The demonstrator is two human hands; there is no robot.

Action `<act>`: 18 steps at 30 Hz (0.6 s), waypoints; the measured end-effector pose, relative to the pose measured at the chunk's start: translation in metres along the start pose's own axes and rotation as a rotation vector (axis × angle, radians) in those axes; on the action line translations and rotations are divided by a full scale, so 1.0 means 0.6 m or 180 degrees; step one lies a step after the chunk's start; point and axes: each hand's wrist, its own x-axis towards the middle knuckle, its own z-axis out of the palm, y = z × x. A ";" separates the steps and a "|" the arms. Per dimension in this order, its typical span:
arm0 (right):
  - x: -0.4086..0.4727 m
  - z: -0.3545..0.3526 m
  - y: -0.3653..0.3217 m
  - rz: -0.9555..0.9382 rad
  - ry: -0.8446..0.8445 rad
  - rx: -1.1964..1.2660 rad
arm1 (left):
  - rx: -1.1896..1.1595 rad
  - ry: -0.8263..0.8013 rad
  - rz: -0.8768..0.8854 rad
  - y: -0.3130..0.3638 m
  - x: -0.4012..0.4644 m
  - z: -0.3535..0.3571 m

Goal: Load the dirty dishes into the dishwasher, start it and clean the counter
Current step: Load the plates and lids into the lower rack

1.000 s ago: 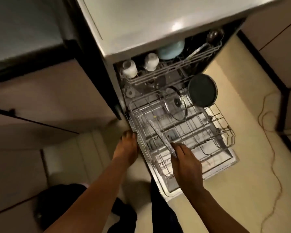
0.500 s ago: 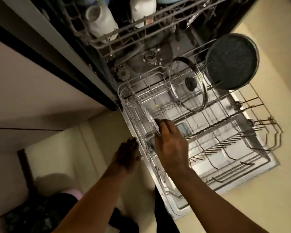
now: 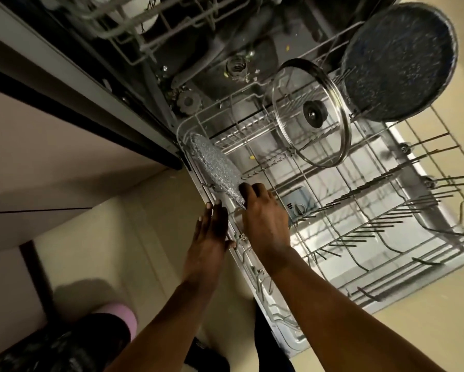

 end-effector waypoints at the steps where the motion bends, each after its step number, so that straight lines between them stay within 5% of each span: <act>1: 0.000 0.006 0.003 0.0004 -0.0005 0.0000 | -0.0074 -0.0003 0.0014 -0.003 0.002 0.003; 8: 0.014 0.056 0.023 0.0457 -0.0138 0.0282 | 0.0186 0.0022 0.0105 -0.001 0.007 0.002; 13: 0.018 0.067 0.003 0.0205 -0.0135 0.0172 | 0.0237 0.0011 0.0079 -0.005 0.009 0.003; 18: 0.044 0.064 -0.007 0.0400 -0.0455 0.0017 | -0.0216 0.0113 0.0142 -0.011 0.008 0.006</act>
